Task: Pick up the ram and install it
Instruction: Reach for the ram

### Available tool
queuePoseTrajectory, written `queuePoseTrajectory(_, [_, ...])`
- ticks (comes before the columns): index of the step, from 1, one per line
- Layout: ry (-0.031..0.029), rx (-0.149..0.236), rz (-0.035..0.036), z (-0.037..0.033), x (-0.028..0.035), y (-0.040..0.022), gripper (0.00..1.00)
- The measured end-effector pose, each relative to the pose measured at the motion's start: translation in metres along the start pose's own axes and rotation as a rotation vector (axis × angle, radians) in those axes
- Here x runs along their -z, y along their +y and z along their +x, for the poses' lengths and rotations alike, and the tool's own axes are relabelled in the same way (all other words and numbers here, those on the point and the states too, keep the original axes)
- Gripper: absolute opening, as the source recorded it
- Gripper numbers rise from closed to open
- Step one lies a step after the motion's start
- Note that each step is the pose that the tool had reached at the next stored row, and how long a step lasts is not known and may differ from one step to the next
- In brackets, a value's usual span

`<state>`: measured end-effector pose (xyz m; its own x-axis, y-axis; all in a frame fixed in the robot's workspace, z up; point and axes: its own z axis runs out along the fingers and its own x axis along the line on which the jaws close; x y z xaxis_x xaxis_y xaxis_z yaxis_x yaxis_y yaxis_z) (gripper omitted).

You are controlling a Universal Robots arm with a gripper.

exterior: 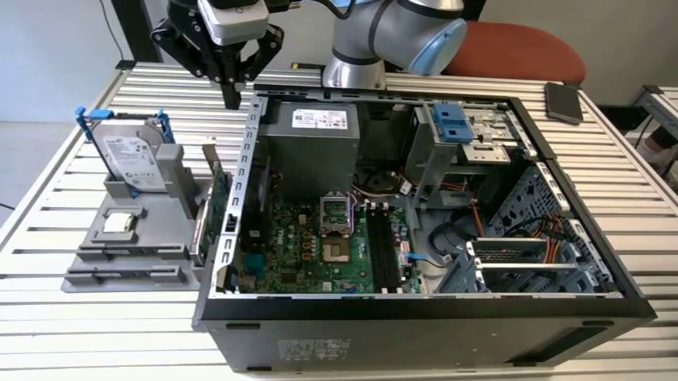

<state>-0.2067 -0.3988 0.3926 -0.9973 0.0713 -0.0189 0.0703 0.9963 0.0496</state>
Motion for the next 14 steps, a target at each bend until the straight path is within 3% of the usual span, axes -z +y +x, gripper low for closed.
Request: queuePoseTrajectory(14, [0.0,0.0,-0.0013,0.0381,0.0008,-0.0027,0.0])
